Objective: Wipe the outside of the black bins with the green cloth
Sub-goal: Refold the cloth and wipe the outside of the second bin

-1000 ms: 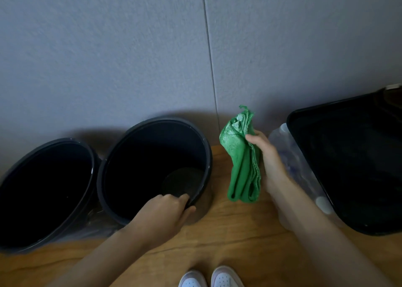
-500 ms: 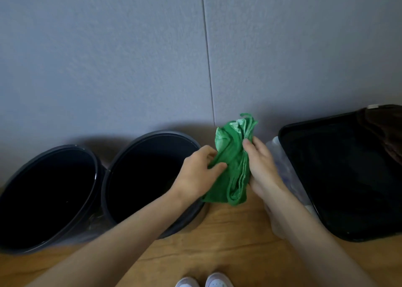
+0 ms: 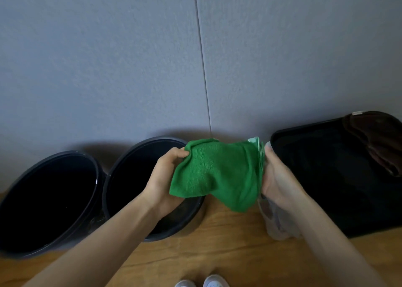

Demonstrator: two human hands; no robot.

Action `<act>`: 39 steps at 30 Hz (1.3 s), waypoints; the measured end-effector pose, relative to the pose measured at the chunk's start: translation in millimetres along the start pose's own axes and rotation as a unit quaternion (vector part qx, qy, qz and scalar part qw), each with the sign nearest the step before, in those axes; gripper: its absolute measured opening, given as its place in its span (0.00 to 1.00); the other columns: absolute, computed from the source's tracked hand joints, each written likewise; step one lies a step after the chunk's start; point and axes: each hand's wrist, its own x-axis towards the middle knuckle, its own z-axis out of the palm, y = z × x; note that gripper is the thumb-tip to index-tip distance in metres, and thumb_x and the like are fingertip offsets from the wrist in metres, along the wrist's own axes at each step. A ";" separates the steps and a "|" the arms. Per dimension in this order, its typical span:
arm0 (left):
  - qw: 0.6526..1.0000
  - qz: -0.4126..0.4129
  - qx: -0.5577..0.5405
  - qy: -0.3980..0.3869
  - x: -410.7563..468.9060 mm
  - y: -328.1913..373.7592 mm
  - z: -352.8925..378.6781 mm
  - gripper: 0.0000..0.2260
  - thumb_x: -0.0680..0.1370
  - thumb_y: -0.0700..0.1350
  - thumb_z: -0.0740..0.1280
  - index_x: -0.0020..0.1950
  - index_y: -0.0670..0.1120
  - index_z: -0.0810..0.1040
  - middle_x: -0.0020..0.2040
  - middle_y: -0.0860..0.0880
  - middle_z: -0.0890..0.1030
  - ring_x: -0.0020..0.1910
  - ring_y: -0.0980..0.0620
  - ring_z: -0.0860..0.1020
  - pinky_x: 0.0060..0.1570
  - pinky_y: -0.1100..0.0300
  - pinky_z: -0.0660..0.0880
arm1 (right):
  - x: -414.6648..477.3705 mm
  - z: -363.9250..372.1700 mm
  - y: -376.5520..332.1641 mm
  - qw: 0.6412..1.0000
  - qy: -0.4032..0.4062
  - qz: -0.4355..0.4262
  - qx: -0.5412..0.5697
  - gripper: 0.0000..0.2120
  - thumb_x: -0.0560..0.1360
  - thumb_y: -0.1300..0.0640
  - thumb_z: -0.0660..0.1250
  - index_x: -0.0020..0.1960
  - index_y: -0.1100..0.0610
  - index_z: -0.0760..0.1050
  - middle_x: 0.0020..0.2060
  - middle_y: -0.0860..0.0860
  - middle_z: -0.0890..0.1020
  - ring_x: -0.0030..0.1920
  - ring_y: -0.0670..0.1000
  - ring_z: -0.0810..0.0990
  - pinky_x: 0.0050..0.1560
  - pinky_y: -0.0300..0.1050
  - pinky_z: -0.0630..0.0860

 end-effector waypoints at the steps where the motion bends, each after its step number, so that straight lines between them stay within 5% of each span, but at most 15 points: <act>1: 1.000 -0.008 -0.028 -0.011 -1.8 0.9 3.0 0.10 0.69 0.43 0.59 0.41 0.42 0.79 0.35 0.47 0.80 0.31 0.51 0.79 0.33 0.61 0.76 | -7.2 4.0 1.3 0.999 -0.034 0.025 0.010 0.23 0.73 0.43 0.62 0.61 0.56 0.76 0.58 0.55 0.81 0.58 0.53 0.80 0.58 0.50 0.76; 3: 0.998 -0.024 -0.054 -0.025 -2.8 2.7 5.2 0.11 0.67 0.44 0.60 0.38 0.41 0.80 0.35 0.46 0.80 0.32 0.50 0.78 0.36 0.60 0.75 | -18.3 9.7 4.8 0.992 -0.088 0.051 0.074 0.26 0.57 0.47 0.79 0.52 0.58 0.82 0.52 0.57 0.83 0.51 0.55 0.83 0.45 0.48 0.81; 5: 0.999 -0.051 -0.003 0.002 4.1 -1.6 1.8 0.10 0.68 0.44 0.60 0.40 0.41 0.78 0.37 0.44 0.77 0.34 0.48 0.75 0.37 0.57 0.71 | -28.4 14.9 5.9 0.988 -0.085 0.028 0.125 0.24 0.47 0.53 0.83 0.41 0.59 0.85 0.42 0.58 0.85 0.41 0.55 0.85 0.35 0.46 0.81; 7: 0.991 -0.080 0.101 0.040 9.9 -9.7 0.2 0.10 0.70 0.48 0.63 0.45 0.43 0.75 0.42 0.44 0.75 0.37 0.48 0.75 0.37 0.58 0.71 | -31.4 18.8 3.4 0.990 -0.028 -0.005 0.141 0.06 0.59 0.55 0.75 0.32 0.59 0.84 0.33 0.55 0.85 0.32 0.52 0.84 0.30 0.42 0.80; 10: 0.969 -0.039 0.240 0.037 16.5 -23.0 3.3 0.22 0.71 0.57 0.68 0.58 0.43 0.74 0.55 0.49 0.81 0.50 0.52 0.81 0.50 0.54 0.78 | -30.5 21.0 -4.5 0.989 -0.013 -0.043 0.142 0.19 0.73 0.59 0.63 0.25 0.58 0.81 0.26 0.52 0.82 0.26 0.49 0.81 0.25 0.36 0.76; 12: 0.974 -0.025 0.225 0.013 17.5 -25.0 10.2 0.30 0.68 0.60 0.67 0.64 0.45 0.72 0.59 0.47 0.80 0.57 0.49 0.80 0.58 0.50 0.76 | -35.4 25.6 -10.2 0.989 -0.028 -0.037 0.142 0.13 0.67 0.59 0.68 0.24 0.59 0.81 0.25 0.53 0.82 0.25 0.49 0.81 0.23 0.36 0.75; 14: 0.987 -0.036 0.156 -0.014 17.2 -22.0 18.9 0.28 0.69 0.57 0.66 0.65 0.44 0.73 0.60 0.45 0.81 0.58 0.47 0.80 0.58 0.52 0.76 | -34.1 28.6 -12.0 0.988 -0.072 -0.009 0.138 0.10 0.52 0.55 0.77 0.28 0.61 0.82 0.28 0.55 0.83 0.28 0.50 0.83 0.25 0.38 0.77; 16: 0.994 -0.049 0.094 -0.030 14.5 -19.1 25.7 0.25 0.71 0.54 0.65 0.64 0.43 0.75 0.60 0.44 0.81 0.58 0.47 0.80 0.56 0.53 0.77 | -26.9 21.6 -8.2 0.992 -0.067 0.010 0.105 0.29 0.47 0.46 0.82 0.42 0.62 0.84 0.39 0.58 0.85 0.38 0.53 0.85 0.37 0.42 0.80; 19: 0.998 -0.036 0.049 -0.029 11.4 -20.5 28.5 0.20 0.73 0.49 0.65 0.62 0.42 0.76 0.55 0.43 0.82 0.50 0.46 0.82 0.47 0.55 0.80 | -17.6 11.5 -1.8 0.998 0.044 -0.033 -0.013 0.27 0.64 0.38 0.71 0.57 0.54 0.79 0.52 0.54 0.84 0.51 0.54 0.83 0.52 0.49 0.78; 23: 0.998 0.024 0.055 -0.012 12.3 -21.6 33.2 0.13 0.78 0.45 0.62 0.60 0.42 0.75 0.50 0.44 0.83 0.45 0.48 0.82 0.46 0.56 0.80 | -13.7 15.2 7.6 0.950 0.100 -0.152 -0.254 0.18 0.73 0.42 0.65 0.57 0.50 0.75 0.56 0.51 0.81 0.57 0.49 0.78 0.63 0.53 0.72; 27: 0.993 0.019 0.109 -0.026 14.8 -25.0 45.9 0.10 0.79 0.46 0.61 0.57 0.45 0.77 0.44 0.46 0.82 0.39 0.50 0.81 0.40 0.57 0.79 | -26.5 29.9 12.1 0.997 -0.042 0.056 -0.020 0.27 0.74 0.34 0.52 0.59 0.51 0.76 0.57 0.55 0.81 0.58 0.54 0.79 0.60 0.56 0.73; 31: 0.992 -0.014 0.123 -0.032 17.3 -21.0 53.5 0.14 0.80 0.46 0.60 0.62 0.41 0.74 0.50 0.44 0.81 0.46 0.48 0.81 0.47 0.57 0.79 | -31.7 34.7 17.6 0.984 -0.078 0.084 0.134 0.26 0.70 0.41 0.63 0.60 0.58 0.76 0.55 0.59 0.82 0.55 0.55 0.81 0.56 0.51 0.75; 33: 0.966 0.007 0.258 -0.010 21.4 -16.3 49.4 0.13 0.79 0.45 0.62 0.61 0.40 0.75 0.54 0.43 0.82 0.51 0.46 0.81 0.53 0.54 0.78 | -33.6 32.0 17.5 0.987 -0.075 0.072 0.124 0.21 0.69 0.48 0.65 0.56 0.59 0.79 0.52 0.59 0.83 0.51 0.56 0.83 0.49 0.51 0.80; 37: 0.779 0.188 0.587 0.116 30.4 -13.3 25.4 0.10 0.76 0.48 0.67 0.51 0.43 0.77 0.45 0.50 0.81 0.44 0.54 0.78 0.40 0.74 0.73 | -30.3 19.7 19.1 0.996 -0.016 0.069 0.061 0.16 0.69 0.58 0.66 0.56 0.60 0.78 0.47 0.57 0.85 0.44 0.55 0.85 0.36 0.47 0.81; 39: 0.739 0.201 0.629 0.136 28.9 -17.9 3.8 0.13 0.75 0.51 0.67 0.53 0.44 0.76 0.47 0.50 0.80 0.45 0.54 0.78 0.45 0.67 0.76 | -20.8 9.8 22.5 0.996 0.059 0.052 0.047 0.15 0.72 0.62 0.64 0.59 0.60 0.76 0.51 0.58 0.83 0.47 0.56 0.83 0.39 0.49 0.79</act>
